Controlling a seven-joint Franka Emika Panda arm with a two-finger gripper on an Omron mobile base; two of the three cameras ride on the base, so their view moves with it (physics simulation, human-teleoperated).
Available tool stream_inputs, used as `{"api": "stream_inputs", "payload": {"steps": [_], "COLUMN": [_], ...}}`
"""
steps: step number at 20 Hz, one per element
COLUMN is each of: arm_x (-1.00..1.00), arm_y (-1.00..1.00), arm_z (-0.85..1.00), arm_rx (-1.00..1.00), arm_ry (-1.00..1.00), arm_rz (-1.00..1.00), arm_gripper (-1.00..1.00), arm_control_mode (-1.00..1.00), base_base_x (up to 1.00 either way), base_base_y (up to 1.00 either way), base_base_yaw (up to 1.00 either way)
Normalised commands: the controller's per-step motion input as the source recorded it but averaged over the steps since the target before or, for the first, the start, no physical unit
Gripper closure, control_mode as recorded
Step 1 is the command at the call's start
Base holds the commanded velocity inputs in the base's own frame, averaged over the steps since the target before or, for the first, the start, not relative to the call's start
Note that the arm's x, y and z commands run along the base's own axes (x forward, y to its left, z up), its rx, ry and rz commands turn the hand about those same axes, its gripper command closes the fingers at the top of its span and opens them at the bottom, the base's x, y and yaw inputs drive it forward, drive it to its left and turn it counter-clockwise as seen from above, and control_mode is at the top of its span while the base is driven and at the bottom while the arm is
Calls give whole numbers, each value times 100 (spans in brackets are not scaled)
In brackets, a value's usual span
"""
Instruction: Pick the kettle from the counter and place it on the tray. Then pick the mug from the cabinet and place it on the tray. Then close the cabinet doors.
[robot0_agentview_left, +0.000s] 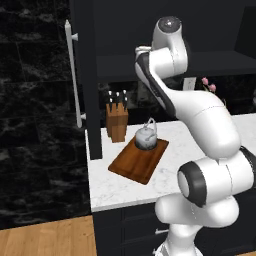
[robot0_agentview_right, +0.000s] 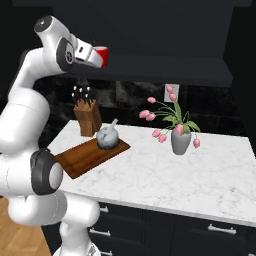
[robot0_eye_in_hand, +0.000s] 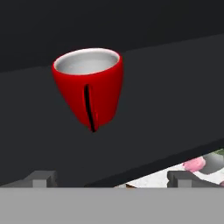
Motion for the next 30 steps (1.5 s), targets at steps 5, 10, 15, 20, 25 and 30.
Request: {"api": "stream_inputs", "payload": {"steps": [5,10,15,20,25,30], "arm_x": [39,35,34,28,12,1], "arm_y": [0,0,0,0,2,0], "arm_z": [0,0,0,0,0,0], "arm_rx": [0,0,0,0,0,0], "arm_ry": [0,0,-2,-6,0,-2], "arm_rz": [-7,-7,-6,-4,-5,-6], "arm_gripper": [-100,-100,-100,-100,-100,100], "arm_control_mode": [-100,-100,-100,-100,-100,-100], "base_base_x": [0,0,0,0,0,0], "base_base_y": [0,0,0,0,0,0], "base_base_yaw": [0,0,0,0,0,0]}}
